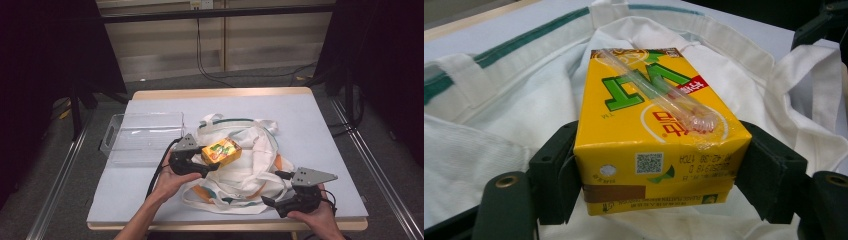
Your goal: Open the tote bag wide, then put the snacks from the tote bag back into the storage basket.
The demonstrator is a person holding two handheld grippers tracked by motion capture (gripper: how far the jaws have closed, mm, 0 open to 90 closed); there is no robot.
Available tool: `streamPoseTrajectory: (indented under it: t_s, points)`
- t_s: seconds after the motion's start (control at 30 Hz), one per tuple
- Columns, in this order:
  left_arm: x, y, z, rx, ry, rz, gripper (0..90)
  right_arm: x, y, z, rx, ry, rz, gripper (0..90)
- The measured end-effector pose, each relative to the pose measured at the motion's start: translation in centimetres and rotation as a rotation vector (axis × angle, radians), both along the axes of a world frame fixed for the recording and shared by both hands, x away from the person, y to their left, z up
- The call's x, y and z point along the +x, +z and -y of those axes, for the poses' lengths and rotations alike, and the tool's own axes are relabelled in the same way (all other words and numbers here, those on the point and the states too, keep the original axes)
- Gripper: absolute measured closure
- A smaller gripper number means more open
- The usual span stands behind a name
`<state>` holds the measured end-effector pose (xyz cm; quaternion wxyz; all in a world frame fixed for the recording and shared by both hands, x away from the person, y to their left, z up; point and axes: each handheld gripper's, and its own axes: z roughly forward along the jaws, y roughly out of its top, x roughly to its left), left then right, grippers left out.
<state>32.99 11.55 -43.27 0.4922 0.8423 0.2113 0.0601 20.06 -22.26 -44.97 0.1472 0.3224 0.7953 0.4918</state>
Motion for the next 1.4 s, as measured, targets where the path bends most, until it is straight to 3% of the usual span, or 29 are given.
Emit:
streamPoseTrajectory:
  t_s: [0.1, 0.2, 0.37, 0.53, 0.63, 0.93, 1.13, 1.4]
  points:
    - [0.0, 0.7, -0.5, 0.002, 0.009, -0.012, 27.0, 0.0, 0.0, 0.0, -0.003, 0.002, 0.007, 8.0]
    - [0.1, 1.3, -1.2, -0.027, 0.035, -0.017, 27.1, -0.1, 0.2, 0.1, 0.006, -0.005, 0.013, 8.2]
    - [0.4, 2.0, -2.1, -0.032, 0.027, -0.029, 27.2, -0.1, 0.3, 0.4, 0.025, -0.023, 0.019, 8.5]
    - [0.5, 2.9, -3.0, -0.014, 0.032, -0.034, 27.2, -0.2, 0.4, 0.5, 0.029, -0.03, 0.023, 8.5]
    - [0.7, 3.4, -3.7, -0.034, 0.039, -0.061, 27.2, -0.2, 0.4, 0.4, 0.029, -0.029, 0.023, 8.5]
    - [1.3, 4.7, -5.5, -0.054, 0.05, -0.095, 27.2, -0.1, 0.3, 0.4, 0.027, -0.037, 0.026, 8.5]
    - [1.7, 5.1, -6.6, -0.035, 0.053, -0.143, 27.3, 0.0, 0.4, 0.4, 0.026, -0.033, 0.031, 8.6]
    - [1.7, 5.8, -7.3, -0.025, 0.079, -0.165, 27.3, -0.4, 0.5, 0.8, 0.036, -0.043, 0.036, 8.5]
